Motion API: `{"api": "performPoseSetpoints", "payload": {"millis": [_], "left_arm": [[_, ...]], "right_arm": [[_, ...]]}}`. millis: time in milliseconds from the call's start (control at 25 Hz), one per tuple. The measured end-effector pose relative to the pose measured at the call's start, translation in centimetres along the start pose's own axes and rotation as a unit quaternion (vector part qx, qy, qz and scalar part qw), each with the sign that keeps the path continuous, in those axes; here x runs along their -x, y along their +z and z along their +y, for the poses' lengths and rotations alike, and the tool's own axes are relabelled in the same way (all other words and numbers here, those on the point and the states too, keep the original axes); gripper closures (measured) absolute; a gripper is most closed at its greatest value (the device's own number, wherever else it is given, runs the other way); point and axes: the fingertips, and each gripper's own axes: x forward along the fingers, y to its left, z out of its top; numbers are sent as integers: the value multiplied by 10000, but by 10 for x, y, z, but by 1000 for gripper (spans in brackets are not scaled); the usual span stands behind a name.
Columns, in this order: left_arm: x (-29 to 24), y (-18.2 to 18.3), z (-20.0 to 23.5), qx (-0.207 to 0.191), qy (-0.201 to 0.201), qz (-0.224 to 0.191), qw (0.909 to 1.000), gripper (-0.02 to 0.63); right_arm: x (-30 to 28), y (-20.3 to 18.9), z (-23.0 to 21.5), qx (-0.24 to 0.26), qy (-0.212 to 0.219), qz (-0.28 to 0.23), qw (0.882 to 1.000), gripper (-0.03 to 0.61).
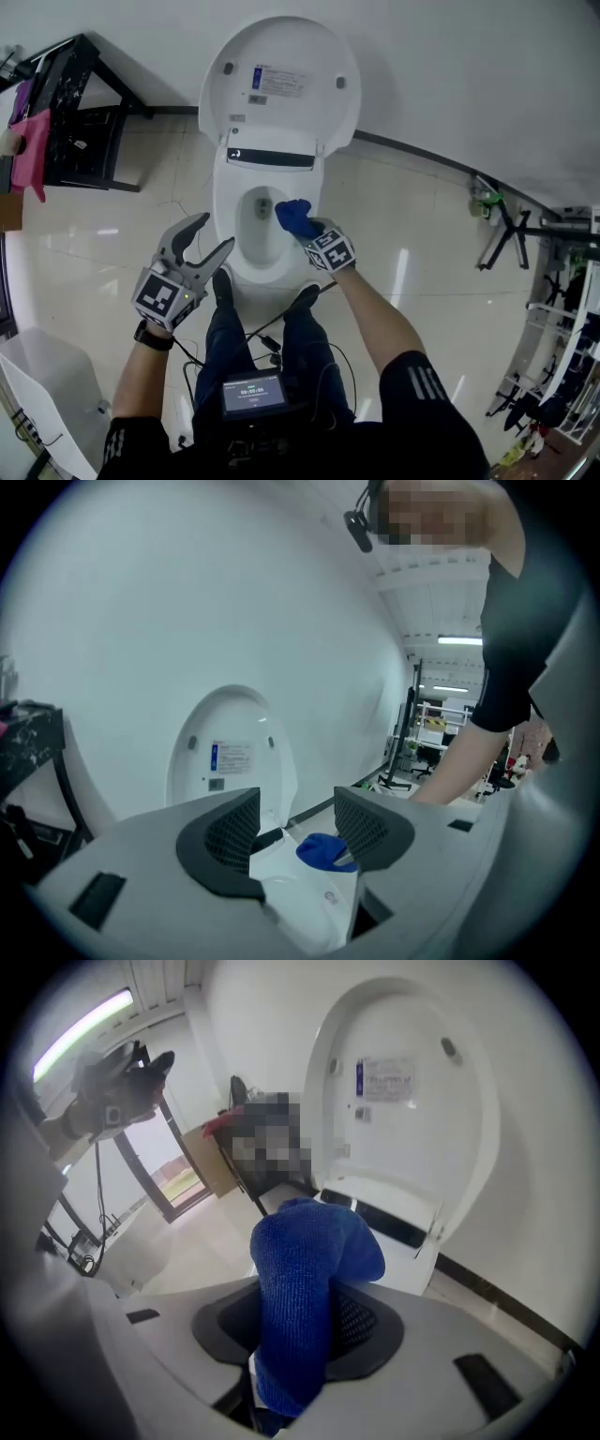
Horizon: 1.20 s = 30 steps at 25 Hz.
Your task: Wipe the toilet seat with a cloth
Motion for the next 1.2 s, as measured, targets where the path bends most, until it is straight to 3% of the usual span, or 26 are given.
{"api": "performPoseSetpoints", "payload": {"millis": [240, 440, 600, 800, 1000, 1200], "left_arm": [[22, 73, -2, -627, -143, -286, 9975, 371], [42, 133, -12, -832, -245, -563, 9946, 371], [63, 175, -18, -1075, -281, -796, 9906, 371], [79, 207, -30, -1159, -317, -990, 9878, 371], [93, 225, -39, -1116, -296, -1206, 9860, 371], [100, 226, -46, -1032, -318, -1233, 9865, 371]], "right_arm": [[99, 112, 14, 390, -225, -1032, 9936, 410], [191, 199, 37, 481, -332, -2092, 9761, 410], [258, 246, 68, 767, -396, -2622, 9611, 410], [335, 280, 100, 930, -508, -3307, 9378, 410], [388, 289, 124, 821, -498, -3963, 9131, 411], [413, 283, 143, 834, -530, -4217, 9013, 411]]}}
